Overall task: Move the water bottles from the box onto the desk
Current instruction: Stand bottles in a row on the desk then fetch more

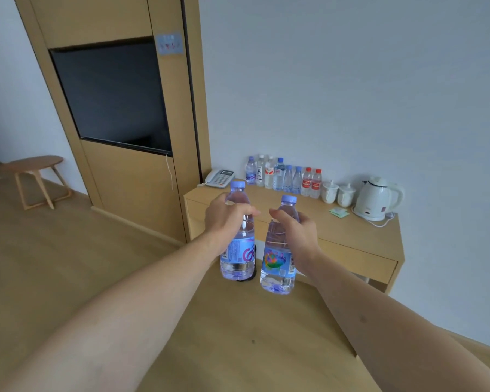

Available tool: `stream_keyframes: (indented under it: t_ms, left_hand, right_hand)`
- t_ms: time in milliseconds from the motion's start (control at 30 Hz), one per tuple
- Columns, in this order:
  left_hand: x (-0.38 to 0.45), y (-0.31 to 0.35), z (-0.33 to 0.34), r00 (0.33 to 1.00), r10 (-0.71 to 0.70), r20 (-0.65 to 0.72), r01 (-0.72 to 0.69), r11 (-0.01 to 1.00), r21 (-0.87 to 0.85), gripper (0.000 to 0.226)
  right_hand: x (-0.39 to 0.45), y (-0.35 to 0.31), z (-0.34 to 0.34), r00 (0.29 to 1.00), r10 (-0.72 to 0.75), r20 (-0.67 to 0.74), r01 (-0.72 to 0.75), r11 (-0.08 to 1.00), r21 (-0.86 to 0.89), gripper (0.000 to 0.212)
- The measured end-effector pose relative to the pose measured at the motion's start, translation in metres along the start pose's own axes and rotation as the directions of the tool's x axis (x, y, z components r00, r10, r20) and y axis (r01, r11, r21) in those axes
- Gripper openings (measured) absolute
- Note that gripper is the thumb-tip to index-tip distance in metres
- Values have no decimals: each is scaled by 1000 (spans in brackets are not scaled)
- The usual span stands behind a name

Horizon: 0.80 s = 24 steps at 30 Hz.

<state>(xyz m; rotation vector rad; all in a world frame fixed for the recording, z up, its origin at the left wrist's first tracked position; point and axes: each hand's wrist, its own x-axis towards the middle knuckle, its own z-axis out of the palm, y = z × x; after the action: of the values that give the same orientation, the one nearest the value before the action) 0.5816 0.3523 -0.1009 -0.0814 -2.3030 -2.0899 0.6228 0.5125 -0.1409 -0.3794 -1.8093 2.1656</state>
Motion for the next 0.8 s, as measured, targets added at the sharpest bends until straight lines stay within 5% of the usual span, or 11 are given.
stream_keyframes:
  t_ms: [800]
  left_hand:
    - [434, -75, 36, 994, -112, -21, 113, 990, 87, 38]
  right_hand:
    - [423, 47, 129, 998, 47, 43, -51, 994, 101, 31]
